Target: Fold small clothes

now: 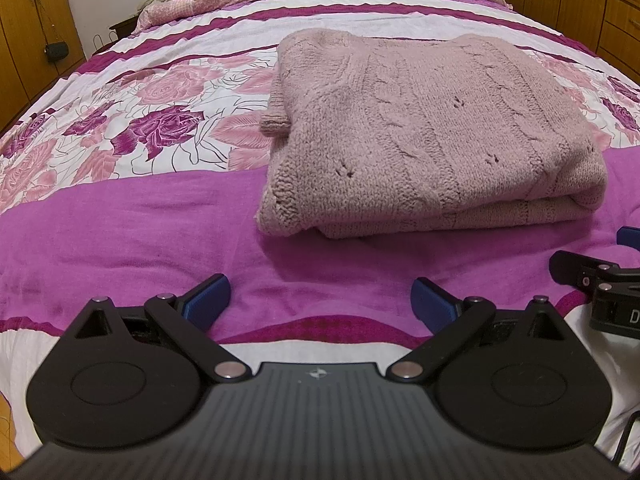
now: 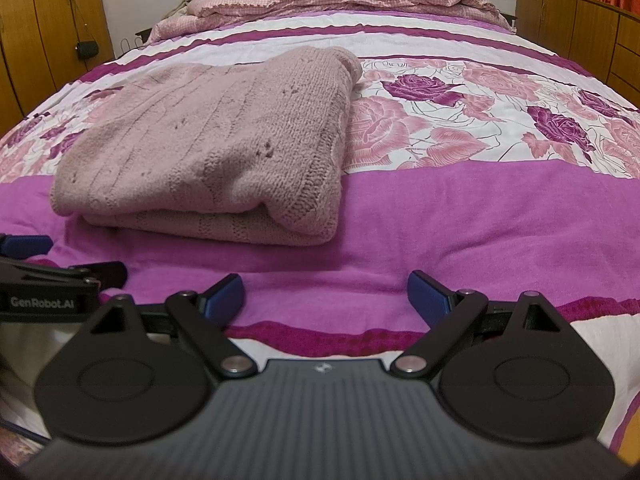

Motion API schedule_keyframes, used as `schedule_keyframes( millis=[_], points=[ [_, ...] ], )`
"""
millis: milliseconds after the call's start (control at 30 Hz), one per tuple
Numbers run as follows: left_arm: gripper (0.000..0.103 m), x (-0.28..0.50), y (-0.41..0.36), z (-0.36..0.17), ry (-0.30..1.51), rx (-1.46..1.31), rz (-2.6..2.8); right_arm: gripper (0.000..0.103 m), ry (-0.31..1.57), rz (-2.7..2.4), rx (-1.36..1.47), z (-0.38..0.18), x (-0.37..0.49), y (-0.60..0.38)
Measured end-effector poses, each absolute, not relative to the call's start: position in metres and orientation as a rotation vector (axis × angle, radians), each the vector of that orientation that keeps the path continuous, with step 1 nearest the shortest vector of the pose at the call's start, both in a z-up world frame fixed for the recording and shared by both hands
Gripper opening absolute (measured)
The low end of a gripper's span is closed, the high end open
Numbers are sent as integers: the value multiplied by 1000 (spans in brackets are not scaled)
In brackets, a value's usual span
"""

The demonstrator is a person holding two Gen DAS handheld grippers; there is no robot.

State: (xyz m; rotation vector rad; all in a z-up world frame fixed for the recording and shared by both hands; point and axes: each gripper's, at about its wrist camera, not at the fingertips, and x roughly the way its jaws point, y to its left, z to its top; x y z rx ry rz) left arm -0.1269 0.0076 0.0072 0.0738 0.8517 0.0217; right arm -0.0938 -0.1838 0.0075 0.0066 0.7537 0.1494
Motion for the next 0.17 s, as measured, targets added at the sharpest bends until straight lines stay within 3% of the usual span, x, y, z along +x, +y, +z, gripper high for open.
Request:
schedule_keyframes(
  millis=[167],
  points=[
    [100,-127,7,8,853,75,19,92,757,149,2,6,-93,-184]
  ],
)
